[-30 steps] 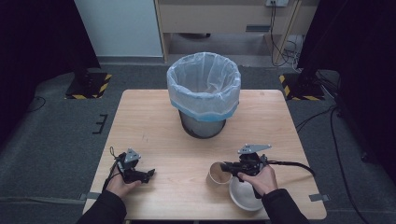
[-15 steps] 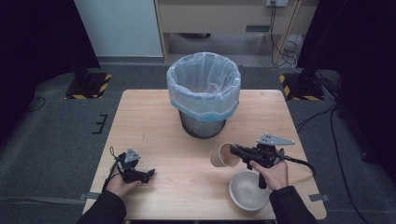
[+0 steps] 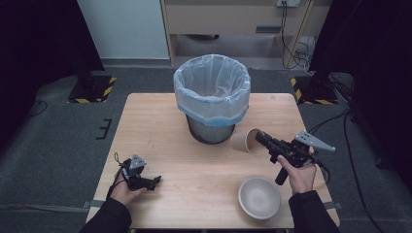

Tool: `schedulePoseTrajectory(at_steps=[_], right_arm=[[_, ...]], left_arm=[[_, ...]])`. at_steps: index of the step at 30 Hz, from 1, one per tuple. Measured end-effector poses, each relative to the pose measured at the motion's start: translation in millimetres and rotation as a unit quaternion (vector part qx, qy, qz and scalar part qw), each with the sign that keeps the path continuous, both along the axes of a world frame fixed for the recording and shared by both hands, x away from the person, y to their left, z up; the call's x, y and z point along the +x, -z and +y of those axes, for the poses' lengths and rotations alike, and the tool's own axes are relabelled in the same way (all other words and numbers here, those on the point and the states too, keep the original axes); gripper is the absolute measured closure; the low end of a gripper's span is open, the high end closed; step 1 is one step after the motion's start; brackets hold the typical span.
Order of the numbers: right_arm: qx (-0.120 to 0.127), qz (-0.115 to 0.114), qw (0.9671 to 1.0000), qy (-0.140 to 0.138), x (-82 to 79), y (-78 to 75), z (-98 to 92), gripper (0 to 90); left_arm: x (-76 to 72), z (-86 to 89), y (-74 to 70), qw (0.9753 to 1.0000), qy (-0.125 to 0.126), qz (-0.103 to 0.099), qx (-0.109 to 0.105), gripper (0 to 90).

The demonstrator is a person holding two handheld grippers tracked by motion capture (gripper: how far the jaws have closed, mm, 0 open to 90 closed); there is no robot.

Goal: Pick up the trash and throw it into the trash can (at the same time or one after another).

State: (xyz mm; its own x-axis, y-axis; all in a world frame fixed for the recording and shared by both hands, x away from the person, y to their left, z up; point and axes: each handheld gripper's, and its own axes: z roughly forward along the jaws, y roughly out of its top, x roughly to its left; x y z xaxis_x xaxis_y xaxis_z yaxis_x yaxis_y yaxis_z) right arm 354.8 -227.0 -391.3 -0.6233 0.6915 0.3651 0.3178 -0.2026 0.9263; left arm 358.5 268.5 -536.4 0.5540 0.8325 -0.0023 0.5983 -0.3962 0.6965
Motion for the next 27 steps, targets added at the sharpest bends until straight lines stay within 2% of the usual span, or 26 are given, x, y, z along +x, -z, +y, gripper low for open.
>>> schedulePoseTrajectory(at_steps=[4,6,7,13,21,25,27], right_arm=[[0.019,-0.022,0.9996,0.005,0.1,-12.2,-8.2,83.9],[0.036,-0.035,0.9986,0.016,-0.1,-21.6,-15.6,84.0],[0.036,-0.035,0.9986,0.016,-0.1,-21.6,-15.6,84.0],[0.07,-0.064,0.9947,0.038,2.3,-41.1,-28.0,84.0],[0.094,-0.085,0.9902,0.059,15.8,-57.0,-26.4,84.0],[0.105,-0.097,0.9873,0.069,25.6,-71.1,-22.7,84.1],[0.107,-0.097,0.9871,0.069,26.7,-73.2,-21.9,84.1]], left_arm=[[0.0,0.0,0.0,1.0,0.0,0.0,0.0,0.0],[0.0,0.0,0.0,1.0,0.0,0.0,0.0,0.0],[0.0,0.0,0.0,1.0,0.0,0.0,0.0,0.0],[0.0,0.0,0.0,1.0,0.0,0.0,0.0,0.0],[0.0,0.0,0.0,1.0,0.0,0.0,0.0,0.0],[0.0,0.0,0.0,1.0,0.0,0.0,0.0,0.0],[0.0,0.0,0.0,1.0,0.0,0.0,0.0,0.0]])
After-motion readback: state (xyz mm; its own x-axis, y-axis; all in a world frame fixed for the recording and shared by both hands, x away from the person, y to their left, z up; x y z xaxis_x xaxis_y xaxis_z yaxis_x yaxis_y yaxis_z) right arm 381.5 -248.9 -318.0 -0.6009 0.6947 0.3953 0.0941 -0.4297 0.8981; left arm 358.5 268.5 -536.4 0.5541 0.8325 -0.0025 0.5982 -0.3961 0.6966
